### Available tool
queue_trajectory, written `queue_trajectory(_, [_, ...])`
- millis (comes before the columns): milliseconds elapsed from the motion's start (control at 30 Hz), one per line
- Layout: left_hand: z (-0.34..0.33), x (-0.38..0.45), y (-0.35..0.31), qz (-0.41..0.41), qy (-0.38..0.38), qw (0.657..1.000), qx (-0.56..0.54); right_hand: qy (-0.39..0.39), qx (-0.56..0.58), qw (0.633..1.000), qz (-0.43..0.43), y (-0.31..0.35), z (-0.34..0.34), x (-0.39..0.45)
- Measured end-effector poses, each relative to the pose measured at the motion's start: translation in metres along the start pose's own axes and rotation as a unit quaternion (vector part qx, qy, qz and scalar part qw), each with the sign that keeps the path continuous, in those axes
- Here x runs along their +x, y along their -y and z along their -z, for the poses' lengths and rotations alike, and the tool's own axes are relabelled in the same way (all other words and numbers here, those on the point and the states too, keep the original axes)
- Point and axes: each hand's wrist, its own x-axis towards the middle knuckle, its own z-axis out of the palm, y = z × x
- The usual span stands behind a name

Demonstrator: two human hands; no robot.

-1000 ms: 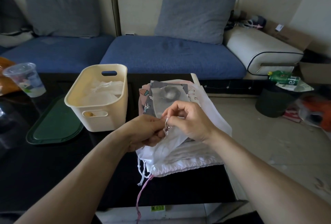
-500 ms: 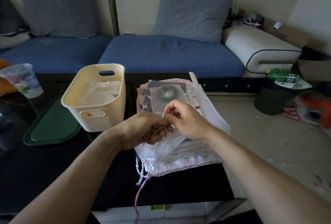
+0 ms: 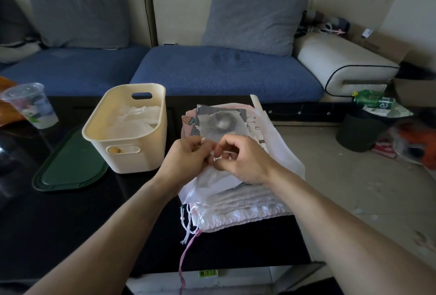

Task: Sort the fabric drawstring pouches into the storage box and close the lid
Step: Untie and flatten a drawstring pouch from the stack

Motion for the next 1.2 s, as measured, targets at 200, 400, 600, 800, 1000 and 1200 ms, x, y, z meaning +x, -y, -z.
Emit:
queue_trajectory(200, [0.001,-0.003,0.000,-0.026,0.038,0.999,0.011,-0.004,-0.037,0.999,0.001,-0.005,0.004,-0.001])
queue_trajectory(400, [0.011,0.001,0.000,-0.005,0.098,0.995,-0.017,-0.021,-0.062,0.998,0.016,-0.004,0.004,-0.001])
queue_trajectory(600, [0.007,0.002,0.007,-0.060,0.042,0.993,0.092,-0.022,-0.061,0.998,0.023,0.000,0.001,-0.002])
queue_trajectory(800, [0.004,0.001,0.001,-0.129,-0.047,0.980,0.145,-0.027,-0.050,0.998,0.015,0.003,-0.001,-0.003])
queue_trajectory(1000, [0.004,0.002,0.002,-0.102,-0.018,0.990,0.092,-0.030,-0.024,0.999,0.001,0.001,0.001,0.000])
queue_trajectory(1200, [0.011,0.005,0.001,0.070,0.041,0.986,-0.149,-0.063,-0.045,0.996,0.046,0.000,0.003,-0.002])
